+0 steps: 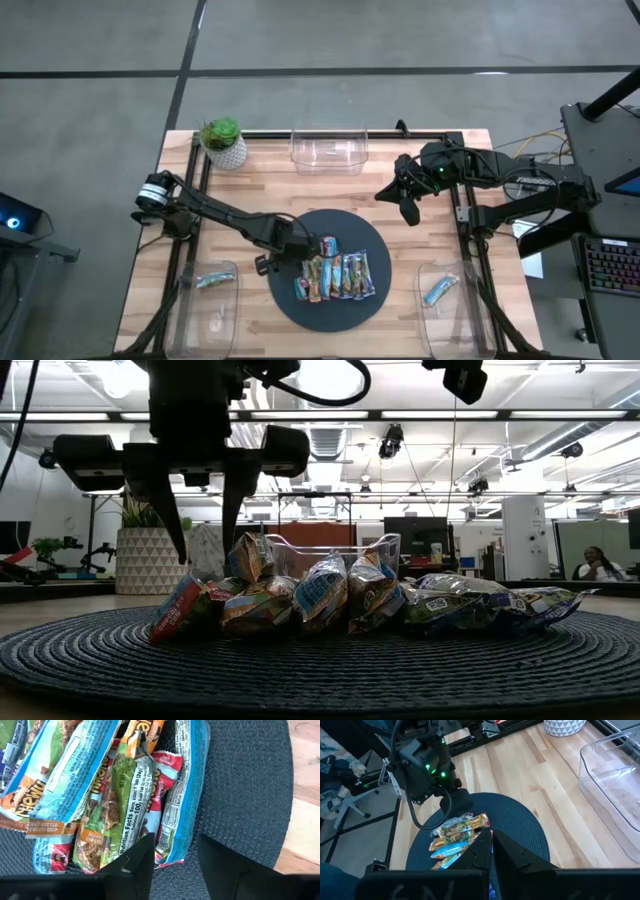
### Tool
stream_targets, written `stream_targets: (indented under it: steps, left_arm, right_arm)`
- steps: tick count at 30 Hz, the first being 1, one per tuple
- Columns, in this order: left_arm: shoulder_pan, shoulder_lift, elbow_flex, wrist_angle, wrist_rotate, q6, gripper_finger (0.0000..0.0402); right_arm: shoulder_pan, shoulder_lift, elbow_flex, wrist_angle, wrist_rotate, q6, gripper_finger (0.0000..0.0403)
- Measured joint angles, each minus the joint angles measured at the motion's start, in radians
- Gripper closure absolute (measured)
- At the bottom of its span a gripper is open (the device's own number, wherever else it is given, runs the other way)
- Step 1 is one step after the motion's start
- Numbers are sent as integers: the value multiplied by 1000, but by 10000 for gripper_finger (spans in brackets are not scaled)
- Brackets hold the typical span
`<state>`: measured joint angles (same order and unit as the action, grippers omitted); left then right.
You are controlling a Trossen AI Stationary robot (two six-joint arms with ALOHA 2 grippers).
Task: Pick and place Granola Bars by type
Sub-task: Put the red granola bar into the bottom left transparent bin
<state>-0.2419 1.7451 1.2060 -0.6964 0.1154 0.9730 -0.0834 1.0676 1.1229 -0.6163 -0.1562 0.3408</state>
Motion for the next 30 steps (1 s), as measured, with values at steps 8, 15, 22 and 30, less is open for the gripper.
stream_targets:
  steps: [8,15,22,30]
  left_arm:
    - [-1,0,-26,21,0,1,271]
    - [-1,0,-33,40,-2,-3,271]
    - [-1,0,-34,52,-1,2,271]
    - [-1,0,-34,58,17,-2,271]
  right_arm:
    - [0,0,0,0,0,0,394]
    - [0,0,0,0,0,0,394]
    - [0,0,0,0,0,0,394]
    - [0,0,0,0,0,0,394]
